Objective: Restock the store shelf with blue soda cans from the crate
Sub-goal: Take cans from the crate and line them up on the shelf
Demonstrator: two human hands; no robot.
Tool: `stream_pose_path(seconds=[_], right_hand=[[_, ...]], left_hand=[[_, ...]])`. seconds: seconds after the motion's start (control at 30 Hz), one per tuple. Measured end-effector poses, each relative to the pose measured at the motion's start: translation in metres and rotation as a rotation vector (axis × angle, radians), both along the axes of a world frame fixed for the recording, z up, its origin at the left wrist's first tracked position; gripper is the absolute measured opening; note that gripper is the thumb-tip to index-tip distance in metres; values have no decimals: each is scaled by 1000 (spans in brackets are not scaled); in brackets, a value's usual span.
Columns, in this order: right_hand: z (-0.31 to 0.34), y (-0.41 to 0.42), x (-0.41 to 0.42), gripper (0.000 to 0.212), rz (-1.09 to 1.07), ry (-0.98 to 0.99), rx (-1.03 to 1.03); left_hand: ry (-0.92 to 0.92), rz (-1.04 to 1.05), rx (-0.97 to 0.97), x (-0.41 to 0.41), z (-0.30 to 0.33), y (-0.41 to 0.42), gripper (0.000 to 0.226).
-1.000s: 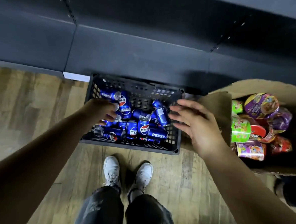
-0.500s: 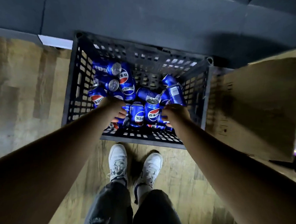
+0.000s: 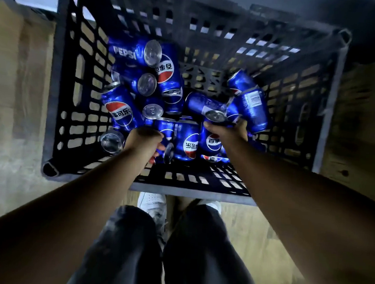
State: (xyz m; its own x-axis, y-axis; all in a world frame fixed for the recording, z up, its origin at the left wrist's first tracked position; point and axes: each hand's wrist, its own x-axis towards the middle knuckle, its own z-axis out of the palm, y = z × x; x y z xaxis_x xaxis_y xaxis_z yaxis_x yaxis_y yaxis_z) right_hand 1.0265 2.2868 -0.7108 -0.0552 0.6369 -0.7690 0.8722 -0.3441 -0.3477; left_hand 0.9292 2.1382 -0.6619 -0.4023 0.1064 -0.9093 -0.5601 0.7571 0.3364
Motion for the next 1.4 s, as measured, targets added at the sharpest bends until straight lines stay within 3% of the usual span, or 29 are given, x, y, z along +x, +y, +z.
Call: stream_pose_path(seconds=[0.07,0.17,0.27,0.4,0.53,0.73,0.83,0.9,1.0,1.17,1.3,1.4], right_hand=[[-14,-1,-3,112,2,27,-35],[-23,-1,-5,87,80,33,-37],[-22,7,-7,80,122,15,-41],[-5,11,-6,88,301,-88,-125],[23,6,-7,93,263,-53,-146],[94,3,1,74,216,25,-152],[134,4,-2,54,255,-26,-171],[167,9,-3,71,287,-40,-129],[215,14,-1,87,312,-15,-86],[309,21,5,90,310,45,-62],[389,26,6,96,343,82,-19],[446,31,7,92,350,157,17]], left_hand=[[2,-18,11,-2,-11,0,16],[18,-87,27,-3,-19,2,22],[25,-102,5,-3,-21,2,19],[-65,-103,-13,3,-11,6,31],[-143,-112,-7,14,12,13,26],[-135,-148,-17,22,71,21,26],[-117,-150,4,26,111,24,23],[-120,-148,5,28,142,23,17],[-137,-169,5,33,186,17,24],[-72,-182,-13,41,268,15,14],[-71,-201,101,48,344,32,25],[72,-280,180,46,392,46,25]])
